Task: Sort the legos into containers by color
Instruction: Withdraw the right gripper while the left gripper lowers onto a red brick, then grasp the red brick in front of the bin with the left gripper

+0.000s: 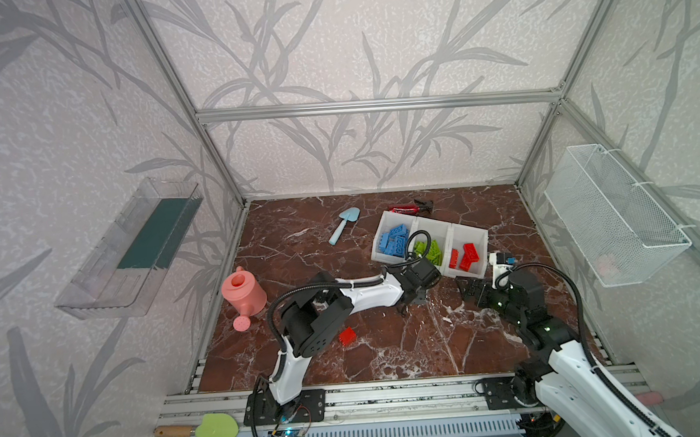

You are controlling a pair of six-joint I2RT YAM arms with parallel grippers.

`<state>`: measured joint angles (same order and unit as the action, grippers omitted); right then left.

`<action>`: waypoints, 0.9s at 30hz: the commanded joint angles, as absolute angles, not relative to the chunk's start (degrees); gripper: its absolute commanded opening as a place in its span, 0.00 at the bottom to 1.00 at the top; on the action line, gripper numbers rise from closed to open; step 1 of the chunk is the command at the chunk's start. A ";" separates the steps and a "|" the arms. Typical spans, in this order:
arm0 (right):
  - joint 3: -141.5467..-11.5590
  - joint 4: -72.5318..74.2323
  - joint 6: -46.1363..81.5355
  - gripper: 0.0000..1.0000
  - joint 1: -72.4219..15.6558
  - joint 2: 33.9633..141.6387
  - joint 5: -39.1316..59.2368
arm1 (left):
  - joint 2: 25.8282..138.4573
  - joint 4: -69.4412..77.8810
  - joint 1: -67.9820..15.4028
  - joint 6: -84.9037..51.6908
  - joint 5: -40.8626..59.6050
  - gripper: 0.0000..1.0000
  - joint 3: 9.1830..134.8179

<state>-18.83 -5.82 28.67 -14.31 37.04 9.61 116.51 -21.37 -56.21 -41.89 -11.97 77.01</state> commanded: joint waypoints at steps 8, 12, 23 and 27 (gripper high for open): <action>-17.84 -5.24 28.30 0.96 -14.24 35.27 10.03 | 116.77 -24.09 -57.47 -40.63 -14.61 0.35 77.25; -17.84 -6.04 28.55 0.96 -14.24 34.18 10.06 | 112.77 -21.64 -57.83 -39.71 -14.76 0.33 73.99; -17.81 -11.15 31.44 0.96 -14.00 28.32 10.93 | 101.57 -21.82 -59.10 -34.76 -12.81 0.31 71.09; -17.15 -15.72 32.12 0.97 -13.97 23.21 9.21 | 99.83 -21.74 -59.68 -32.39 -11.69 0.31 72.42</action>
<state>-18.04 -11.53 31.11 -14.24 25.78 10.02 100.97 -21.21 -59.20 -35.22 -12.49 71.42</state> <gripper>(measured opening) 0.965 0.326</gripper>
